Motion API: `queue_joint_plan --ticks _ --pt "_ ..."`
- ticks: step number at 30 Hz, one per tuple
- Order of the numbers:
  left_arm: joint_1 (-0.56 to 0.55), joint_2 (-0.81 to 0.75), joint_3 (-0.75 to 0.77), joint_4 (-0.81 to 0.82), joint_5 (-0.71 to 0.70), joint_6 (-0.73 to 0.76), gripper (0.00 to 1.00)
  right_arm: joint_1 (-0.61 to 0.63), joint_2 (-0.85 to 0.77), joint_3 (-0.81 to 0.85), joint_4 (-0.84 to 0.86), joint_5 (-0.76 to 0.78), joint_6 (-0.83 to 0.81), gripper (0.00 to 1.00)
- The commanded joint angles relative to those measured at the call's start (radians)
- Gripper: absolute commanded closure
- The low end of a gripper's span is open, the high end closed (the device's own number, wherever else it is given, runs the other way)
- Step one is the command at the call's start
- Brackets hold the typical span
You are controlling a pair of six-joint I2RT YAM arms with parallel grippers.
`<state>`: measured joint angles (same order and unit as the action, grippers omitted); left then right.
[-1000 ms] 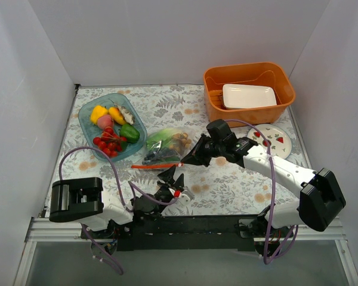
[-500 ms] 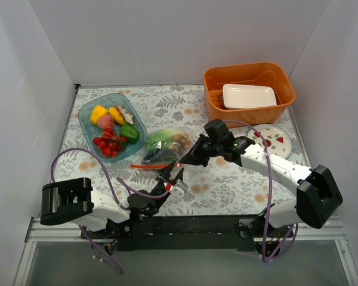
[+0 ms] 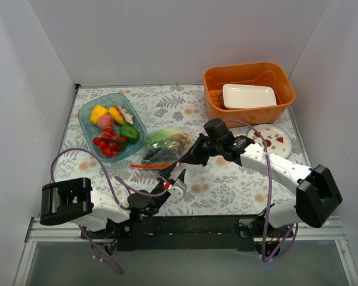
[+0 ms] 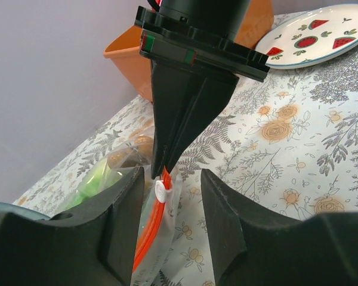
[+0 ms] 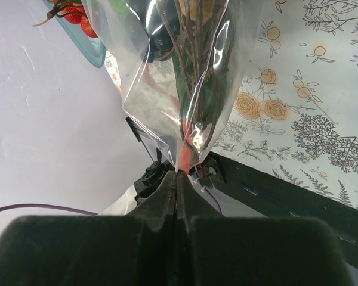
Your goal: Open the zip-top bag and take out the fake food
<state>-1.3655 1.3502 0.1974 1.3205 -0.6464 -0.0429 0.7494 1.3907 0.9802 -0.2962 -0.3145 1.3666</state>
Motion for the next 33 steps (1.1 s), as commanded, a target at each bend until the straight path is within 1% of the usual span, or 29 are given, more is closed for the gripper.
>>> queue_joint_plan --ticks 1,4,15,19,25,29,33 --pt "0.009 0.003 0.019 0.057 -0.007 -0.011 0.59 0.005 0.004 0.046 0.028 -0.011 0.015 0.99" --pt "0.012 0.010 0.022 0.033 -0.004 -0.020 0.60 0.005 -0.001 0.045 0.031 -0.011 0.017 0.99" --pt "0.037 0.044 0.040 0.040 -0.012 -0.018 0.62 0.007 -0.012 0.048 0.029 -0.014 0.015 0.99" --pt "0.039 0.052 0.047 0.011 0.001 -0.018 0.64 0.007 -0.018 0.044 0.031 -0.014 0.017 0.99" --pt "0.039 0.043 0.048 -0.035 0.005 -0.022 0.64 0.007 -0.018 0.046 0.032 -0.015 0.017 0.99" --pt "0.039 0.046 0.042 -0.017 -0.007 0.000 0.64 0.007 -0.019 0.038 0.037 -0.021 0.019 0.99" --pt "0.039 0.072 0.050 0.008 -0.015 0.017 0.72 0.008 -0.019 0.038 0.032 -0.026 0.015 0.99"
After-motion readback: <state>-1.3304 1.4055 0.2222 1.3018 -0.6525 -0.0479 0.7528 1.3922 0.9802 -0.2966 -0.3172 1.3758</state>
